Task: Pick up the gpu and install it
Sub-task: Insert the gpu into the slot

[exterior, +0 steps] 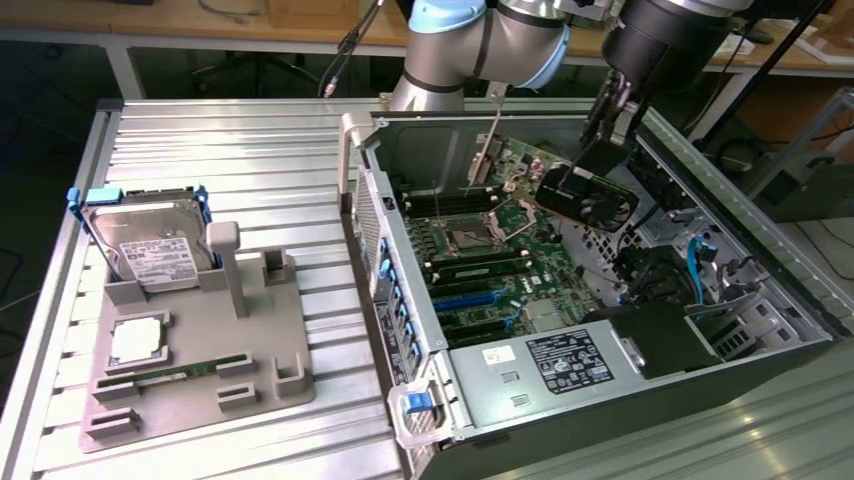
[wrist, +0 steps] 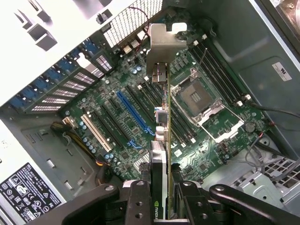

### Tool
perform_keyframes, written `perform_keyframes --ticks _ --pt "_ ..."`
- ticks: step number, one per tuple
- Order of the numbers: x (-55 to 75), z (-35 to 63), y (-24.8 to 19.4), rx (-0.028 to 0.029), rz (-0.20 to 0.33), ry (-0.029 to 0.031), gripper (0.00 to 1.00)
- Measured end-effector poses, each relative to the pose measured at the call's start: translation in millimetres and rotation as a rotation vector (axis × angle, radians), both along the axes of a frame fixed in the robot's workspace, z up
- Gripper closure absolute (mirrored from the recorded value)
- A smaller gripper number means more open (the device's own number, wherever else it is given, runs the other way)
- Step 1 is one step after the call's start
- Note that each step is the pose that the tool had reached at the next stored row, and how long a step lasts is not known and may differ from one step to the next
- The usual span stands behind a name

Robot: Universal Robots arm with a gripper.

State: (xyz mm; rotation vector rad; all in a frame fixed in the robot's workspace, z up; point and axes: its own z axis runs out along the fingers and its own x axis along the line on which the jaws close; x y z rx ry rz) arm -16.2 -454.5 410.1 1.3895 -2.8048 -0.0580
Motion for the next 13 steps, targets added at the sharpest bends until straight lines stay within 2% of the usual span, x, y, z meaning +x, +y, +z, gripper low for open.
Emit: perform_keyframes --ticks 13 --pt "0.0 0.0 0.0 -0.0011 0.069 0.0 0.73"
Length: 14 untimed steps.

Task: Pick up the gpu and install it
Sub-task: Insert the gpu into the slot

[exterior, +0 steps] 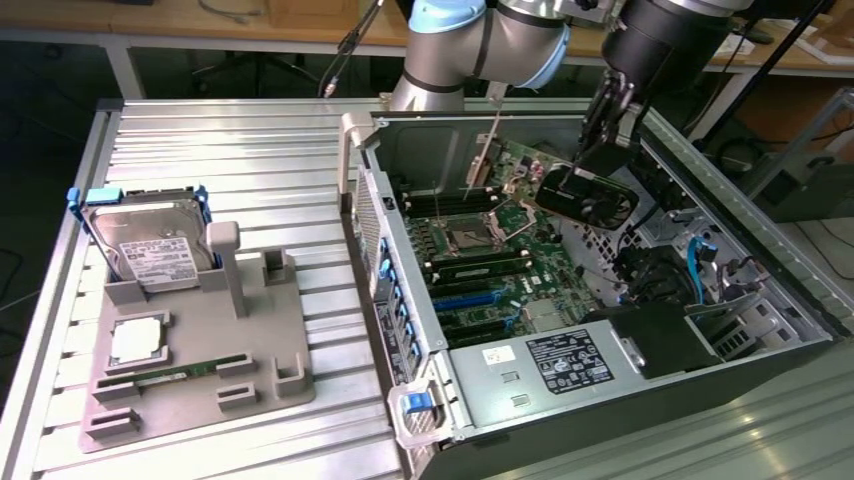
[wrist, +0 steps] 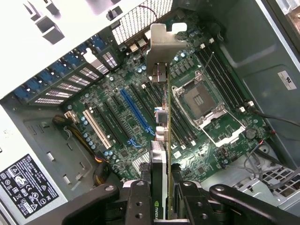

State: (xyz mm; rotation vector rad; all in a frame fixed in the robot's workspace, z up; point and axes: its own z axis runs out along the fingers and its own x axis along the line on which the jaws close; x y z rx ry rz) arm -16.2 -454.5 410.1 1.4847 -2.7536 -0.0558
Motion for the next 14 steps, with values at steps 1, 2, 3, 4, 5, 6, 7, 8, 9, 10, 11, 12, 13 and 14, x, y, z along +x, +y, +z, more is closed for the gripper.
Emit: perform_keyframes --ticks 1,2,3,4,5,6,7,8,9,10,11,12,13,14 --pt "0.0 0.0 0.0 0.0 0.005 0.0 0.73" --pt "0.0 0.0 0.0 -0.0001 0.01 0.0 0.73" --pt "0.0 0.0 0.0 -0.0001 0.016 0.0 0.73" --pt "0.0 0.0 0.0 -0.0002 0.025 0.0 0.73" --pt "0.0 0.0 0.0 -0.0001 0.031 0.0 0.73" --pt "0.0 0.0 0.0 -0.0002 0.036 0.0 0.73" --pt "0.0 0.0 0.0 -0.0002 0.041 0.0 0.73" --pt "0.0 0.0 0.0 -0.0001 0.045 0.0 0.73" --pt "0.0 0.0 0.0 -0.0002 0.049 0.0 0.73" --pt "0.0 0.0 0.0 -0.0002 0.05 0.0 0.73" --pt "0.0 0.0 0.0 -0.0002 0.05 0.0 0.73" --pt "0.0 0.0 0.0 -0.0002 0.05 0.0 0.73" --pt "0.0 0.0 0.0 -0.0002 0.05 0.0 0.73" --pt "0.0 0.0 0.0 -0.0001 0.05 0.0 0.73"
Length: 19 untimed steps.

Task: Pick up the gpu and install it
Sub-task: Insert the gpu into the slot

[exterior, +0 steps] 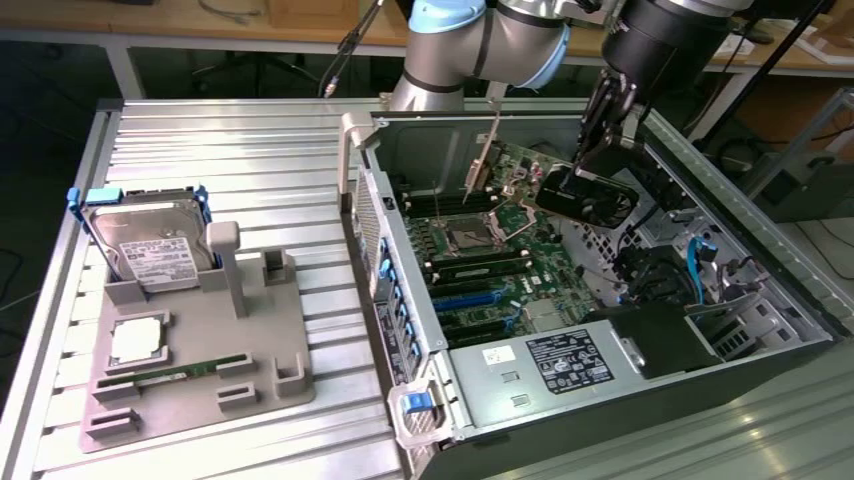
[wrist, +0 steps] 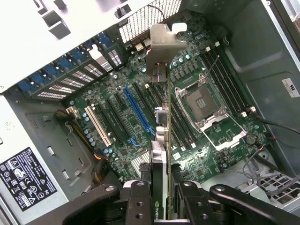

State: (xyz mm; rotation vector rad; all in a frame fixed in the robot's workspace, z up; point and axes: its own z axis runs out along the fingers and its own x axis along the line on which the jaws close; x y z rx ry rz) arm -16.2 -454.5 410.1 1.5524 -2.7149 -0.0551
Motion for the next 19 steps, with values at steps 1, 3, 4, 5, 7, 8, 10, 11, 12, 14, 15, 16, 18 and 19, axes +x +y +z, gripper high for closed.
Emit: perform_keyframes --ticks 1,3,4,5,7,8,10,11,12,14,15,16,18,19 --pt "0.0 0.0 0.0 0.0 0.0 0.0 0.73" --pt "0.0 0.0 0.0 -0.0001 0.001 0.0 0.73" --pt "0.0 0.0 0.0 0.0 0.005 0.0 0.73" --pt "0.0 0.0 0.0 0.0 0.012 0.0 0.73" --pt "0.0 0.0 0.0 -0.0001 0.029 0.0 0.73" --pt "0.0 0.0 0.0 0.0 0.04 0.0 0.73" --pt "0.0 0.0 0.0 -0.0001 0.066 0.0 0.73" --pt "0.0 0.0 0.0 0.0 0.078 -0.0001 0.73" --pt "0.0 0.0 0.0 0.0 0.089 0.0 0.73" --pt "0.0 0.0 0.0 -0.0001 0.112 0.0 0.73" --pt "0.0 0.0 0.0 -0.0001 0.128 -0.0001 0.73" --pt "0.0 0.0 0.0 -0.0002 0.138 0.0 0.73" --pt "0.0 0.0 0.0 -0.0002 0.171 -0.0001 0.73" --pt "0.0 0.0 0.0 -0.0002 0.189 -0.0001 0.73"
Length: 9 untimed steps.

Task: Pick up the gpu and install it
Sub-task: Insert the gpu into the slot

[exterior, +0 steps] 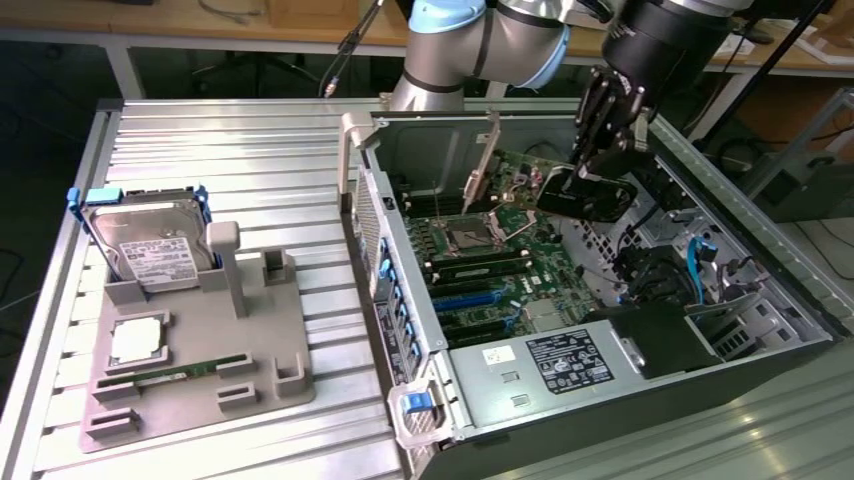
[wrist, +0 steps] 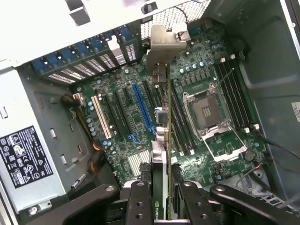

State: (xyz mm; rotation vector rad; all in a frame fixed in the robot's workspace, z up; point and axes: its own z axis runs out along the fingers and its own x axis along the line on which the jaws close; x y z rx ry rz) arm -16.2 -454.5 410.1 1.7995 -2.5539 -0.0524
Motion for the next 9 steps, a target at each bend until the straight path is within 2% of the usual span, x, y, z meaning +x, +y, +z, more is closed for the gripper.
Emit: perform_keyframes --ticks 9 --pt "0.0 -0.1 0.0 -0.0001 0.11 -0.0003 0.73"
